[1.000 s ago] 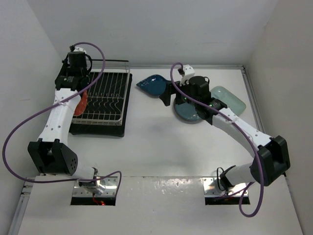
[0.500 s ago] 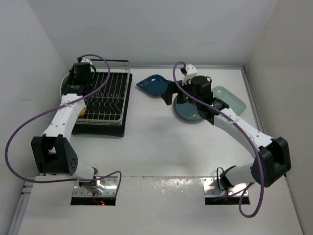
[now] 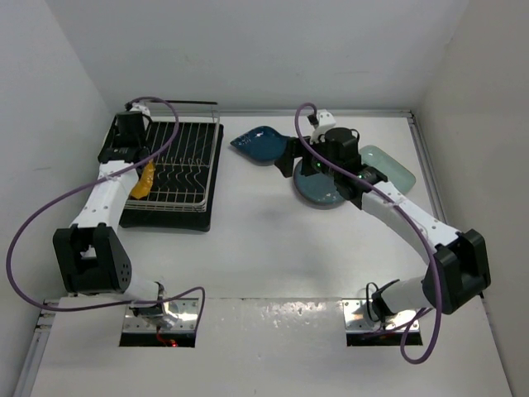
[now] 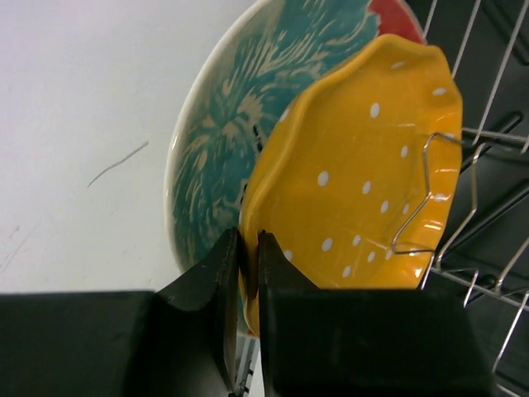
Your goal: Load the plates into the dish rack
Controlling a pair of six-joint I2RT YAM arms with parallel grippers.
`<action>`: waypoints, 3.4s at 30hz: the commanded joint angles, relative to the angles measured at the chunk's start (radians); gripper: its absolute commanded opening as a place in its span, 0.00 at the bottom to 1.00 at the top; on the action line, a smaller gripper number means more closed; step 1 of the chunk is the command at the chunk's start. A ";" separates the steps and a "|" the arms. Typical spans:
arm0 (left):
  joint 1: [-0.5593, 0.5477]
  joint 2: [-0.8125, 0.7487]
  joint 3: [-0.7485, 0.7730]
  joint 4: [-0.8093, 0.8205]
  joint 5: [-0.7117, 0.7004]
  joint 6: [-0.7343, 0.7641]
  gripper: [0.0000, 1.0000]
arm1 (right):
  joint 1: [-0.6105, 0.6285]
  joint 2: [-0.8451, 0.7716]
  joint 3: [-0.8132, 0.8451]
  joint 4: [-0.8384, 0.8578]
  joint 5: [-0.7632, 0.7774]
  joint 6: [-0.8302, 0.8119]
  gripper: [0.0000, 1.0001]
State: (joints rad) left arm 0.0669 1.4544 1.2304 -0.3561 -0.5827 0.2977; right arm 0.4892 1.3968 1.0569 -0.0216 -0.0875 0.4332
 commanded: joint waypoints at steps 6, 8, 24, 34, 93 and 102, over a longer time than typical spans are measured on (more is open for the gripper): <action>0.016 0.040 0.129 -0.089 0.124 -0.048 0.45 | -0.038 0.022 0.008 -0.021 -0.014 0.019 1.00; 0.025 0.040 0.159 -0.109 0.133 -0.048 0.55 | -0.046 0.031 0.008 -0.046 -0.001 0.035 1.00; 0.007 0.058 0.458 -0.428 0.440 -0.058 0.75 | -0.460 0.384 0.091 -0.379 0.117 0.300 0.95; 0.007 0.049 0.449 -0.494 0.653 -0.068 0.75 | -0.524 0.525 0.002 -0.156 -0.080 0.332 0.29; -0.162 0.038 0.804 -0.555 0.329 -0.123 0.00 | -0.103 0.084 0.121 0.193 -0.374 0.253 1.00; -0.135 -0.052 0.584 -0.361 -0.058 -0.066 0.00 | -0.101 0.068 0.081 0.195 -0.356 0.259 1.00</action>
State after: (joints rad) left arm -0.0757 1.4567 1.8481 -0.9325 -0.4648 0.2165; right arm 0.3878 1.4952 1.1469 0.1539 -0.4683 0.7033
